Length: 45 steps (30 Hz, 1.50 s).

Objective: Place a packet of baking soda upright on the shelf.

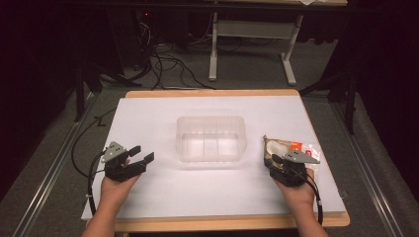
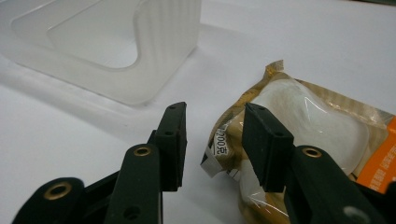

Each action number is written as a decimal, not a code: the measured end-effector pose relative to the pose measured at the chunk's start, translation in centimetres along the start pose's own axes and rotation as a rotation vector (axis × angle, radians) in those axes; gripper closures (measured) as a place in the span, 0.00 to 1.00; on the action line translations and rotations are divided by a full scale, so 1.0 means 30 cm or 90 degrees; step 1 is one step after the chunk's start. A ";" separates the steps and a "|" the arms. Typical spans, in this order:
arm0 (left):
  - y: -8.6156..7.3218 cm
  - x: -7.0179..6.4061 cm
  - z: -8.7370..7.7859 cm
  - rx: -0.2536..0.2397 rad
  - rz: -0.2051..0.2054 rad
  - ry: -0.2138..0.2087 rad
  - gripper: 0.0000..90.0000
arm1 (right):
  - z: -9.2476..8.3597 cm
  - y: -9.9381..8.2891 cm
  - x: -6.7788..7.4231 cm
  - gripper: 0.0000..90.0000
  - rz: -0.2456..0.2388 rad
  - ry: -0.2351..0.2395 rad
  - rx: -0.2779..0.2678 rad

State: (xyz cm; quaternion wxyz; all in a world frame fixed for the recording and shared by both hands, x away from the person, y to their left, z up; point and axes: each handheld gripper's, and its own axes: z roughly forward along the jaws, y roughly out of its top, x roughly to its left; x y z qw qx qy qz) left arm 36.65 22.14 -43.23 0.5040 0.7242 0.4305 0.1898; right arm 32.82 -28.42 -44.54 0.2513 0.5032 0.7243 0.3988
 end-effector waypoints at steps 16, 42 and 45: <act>-0.002 -0.003 0.014 0.020 0.010 -0.007 0.41 | -0.041 -0.011 -0.046 0.55 0.022 -0.038 -0.005; -0.003 -0.014 0.010 0.029 0.023 -0.008 0.40 | -0.252 -0.104 -0.249 0.39 0.142 -0.172 -0.023; -0.003 -0.014 0.011 0.030 0.022 -0.008 0.40 | -0.238 -0.122 -0.267 0.36 0.170 -0.173 -0.008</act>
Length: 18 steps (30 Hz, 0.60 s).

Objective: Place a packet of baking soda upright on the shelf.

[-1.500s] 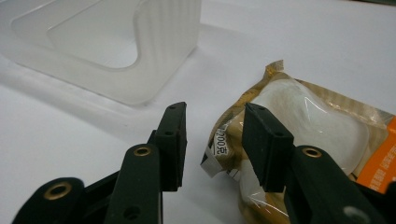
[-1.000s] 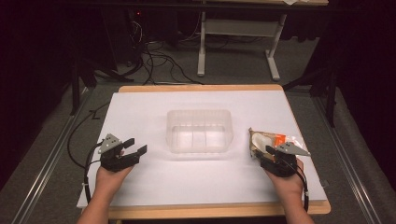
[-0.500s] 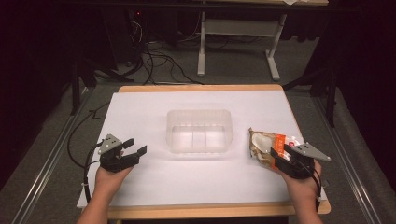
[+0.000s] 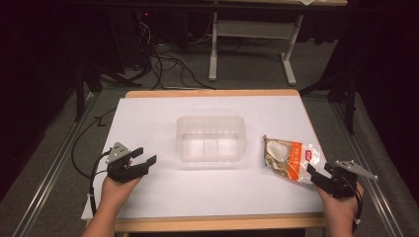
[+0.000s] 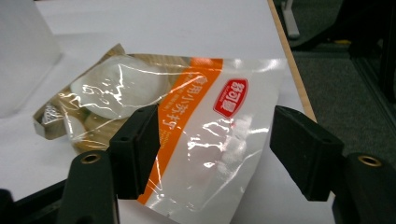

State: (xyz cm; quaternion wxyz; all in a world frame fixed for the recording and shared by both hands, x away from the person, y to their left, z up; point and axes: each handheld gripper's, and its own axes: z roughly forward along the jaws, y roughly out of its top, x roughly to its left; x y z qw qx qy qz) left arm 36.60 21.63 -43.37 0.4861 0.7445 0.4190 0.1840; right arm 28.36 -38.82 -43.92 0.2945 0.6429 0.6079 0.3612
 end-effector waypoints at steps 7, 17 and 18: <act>-0.002 -0.003 0.006 0.005 0.003 -0.002 0.40 | 0.050 -0.028 -0.028 0.34 0.048 0.013 0.064; 0.000 -0.001 0.011 0.008 0.009 0.000 0.40 | 0.070 -0.037 -0.014 0.43 0.046 0.015 0.094; 0.000 -0.002 0.009 0.006 0.009 -0.001 0.40 | 0.068 -0.038 -0.016 0.44 0.050 0.016 0.091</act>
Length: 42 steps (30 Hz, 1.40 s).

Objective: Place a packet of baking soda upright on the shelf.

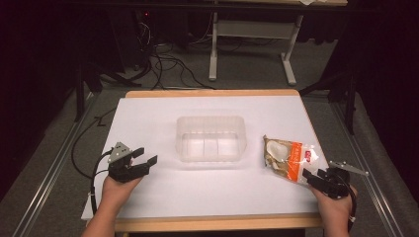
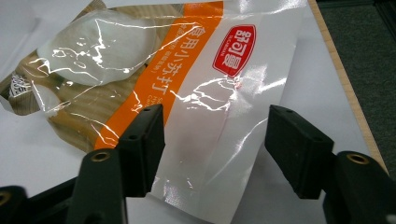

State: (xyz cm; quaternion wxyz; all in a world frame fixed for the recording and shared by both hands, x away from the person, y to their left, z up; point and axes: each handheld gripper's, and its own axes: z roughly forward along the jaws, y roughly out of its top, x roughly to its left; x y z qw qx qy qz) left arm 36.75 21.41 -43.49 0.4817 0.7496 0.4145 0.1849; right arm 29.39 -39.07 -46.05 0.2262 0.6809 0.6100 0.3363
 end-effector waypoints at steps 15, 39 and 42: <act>-0.001 -0.004 0.003 0.007 0.008 0.002 0.40 | 0.002 -0.008 -0.034 0.52 0.039 -0.003 0.017; -0.002 -0.007 0.006 0.012 0.014 0.001 0.40 | 0.000 0.001 0.030 0.60 -0.010 0.046 0.006; -0.002 -0.007 0.006 0.012 0.015 0.001 0.40 | -0.001 0.001 0.031 0.62 -0.009 0.050 0.007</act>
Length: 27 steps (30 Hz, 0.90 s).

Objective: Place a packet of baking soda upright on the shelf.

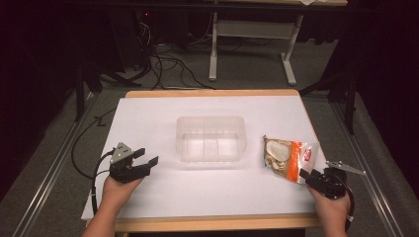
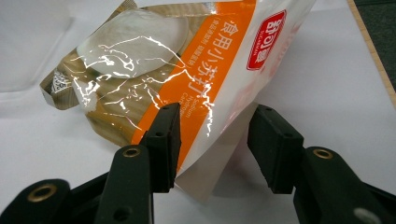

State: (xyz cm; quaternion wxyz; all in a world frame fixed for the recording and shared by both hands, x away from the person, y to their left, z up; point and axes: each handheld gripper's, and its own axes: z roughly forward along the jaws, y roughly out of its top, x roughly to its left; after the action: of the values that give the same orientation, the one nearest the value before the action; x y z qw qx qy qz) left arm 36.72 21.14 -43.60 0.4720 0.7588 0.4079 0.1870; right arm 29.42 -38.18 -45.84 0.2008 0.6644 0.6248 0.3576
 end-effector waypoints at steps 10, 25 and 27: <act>0.000 0.000 0.001 0.000 0.001 0.001 0.40 | 0.003 0.003 0.022 0.75 -0.028 0.006 0.009; 0.001 0.000 0.000 0.001 0.002 0.001 0.40 | -0.034 0.015 0.024 0.99 -0.033 -0.005 -0.039; 0.001 0.000 0.000 0.000 0.002 0.001 0.40 | -0.043 0.020 0.030 0.99 -0.041 -0.002 -0.054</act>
State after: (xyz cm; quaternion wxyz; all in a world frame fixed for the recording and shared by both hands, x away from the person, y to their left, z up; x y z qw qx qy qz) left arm 36.73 21.14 -43.58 0.4713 0.7594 0.4071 0.1881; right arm 28.85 -37.62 -44.36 0.2410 0.6354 0.6300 0.3758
